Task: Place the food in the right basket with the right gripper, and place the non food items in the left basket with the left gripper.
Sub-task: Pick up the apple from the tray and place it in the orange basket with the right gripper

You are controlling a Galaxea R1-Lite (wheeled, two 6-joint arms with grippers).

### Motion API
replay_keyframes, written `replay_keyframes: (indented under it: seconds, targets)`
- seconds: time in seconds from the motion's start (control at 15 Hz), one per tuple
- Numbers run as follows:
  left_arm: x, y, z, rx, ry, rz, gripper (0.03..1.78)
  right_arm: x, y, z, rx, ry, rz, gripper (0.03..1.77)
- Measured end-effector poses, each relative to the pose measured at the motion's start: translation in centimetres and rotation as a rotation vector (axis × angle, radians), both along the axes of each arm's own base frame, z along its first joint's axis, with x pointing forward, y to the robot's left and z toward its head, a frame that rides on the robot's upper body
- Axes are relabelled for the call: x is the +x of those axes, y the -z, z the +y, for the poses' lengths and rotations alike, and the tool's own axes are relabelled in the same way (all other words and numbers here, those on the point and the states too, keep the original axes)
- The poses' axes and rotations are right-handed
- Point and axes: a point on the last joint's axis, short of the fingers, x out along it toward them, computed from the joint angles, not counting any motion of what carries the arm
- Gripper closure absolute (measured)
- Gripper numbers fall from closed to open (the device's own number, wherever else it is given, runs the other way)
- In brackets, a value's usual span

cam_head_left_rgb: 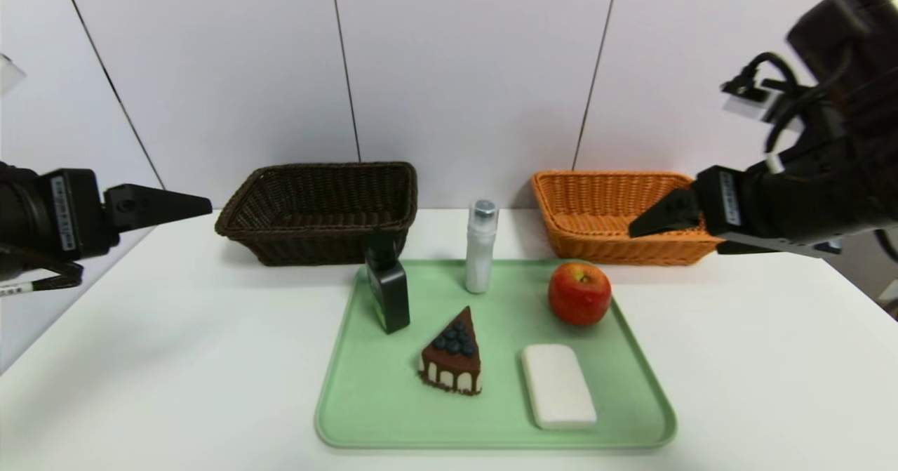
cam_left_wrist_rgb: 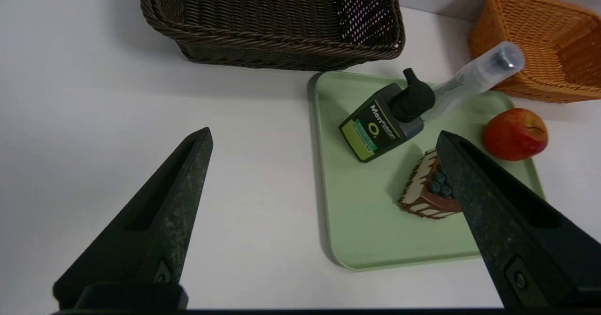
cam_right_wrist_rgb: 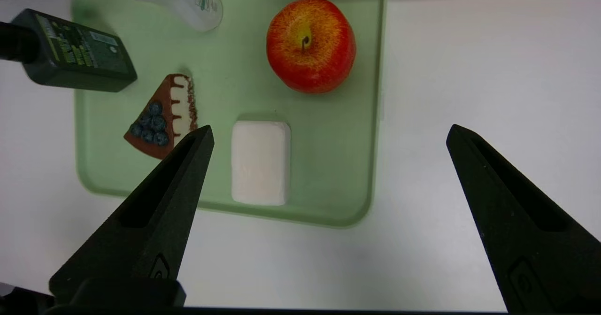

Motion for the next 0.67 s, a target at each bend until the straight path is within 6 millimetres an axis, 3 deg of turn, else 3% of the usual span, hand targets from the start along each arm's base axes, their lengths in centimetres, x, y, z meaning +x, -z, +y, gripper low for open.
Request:
replay_keyframes:
  seconds: [0.33, 0.67]
  targets:
    - [4.1, 2.7, -1.6, 0.102, -0.061, -0.011, 0.12, 5.2, 4.0, 4.5, -0.083, 0.017, 0.147, 0.09]
    - [5.2, 4.0, -2.9, 0.097, -0.024, 0.048, 0.12, 8.2, 7.2, 6.2, -0.129, 0.025, 0.232, 0.09]
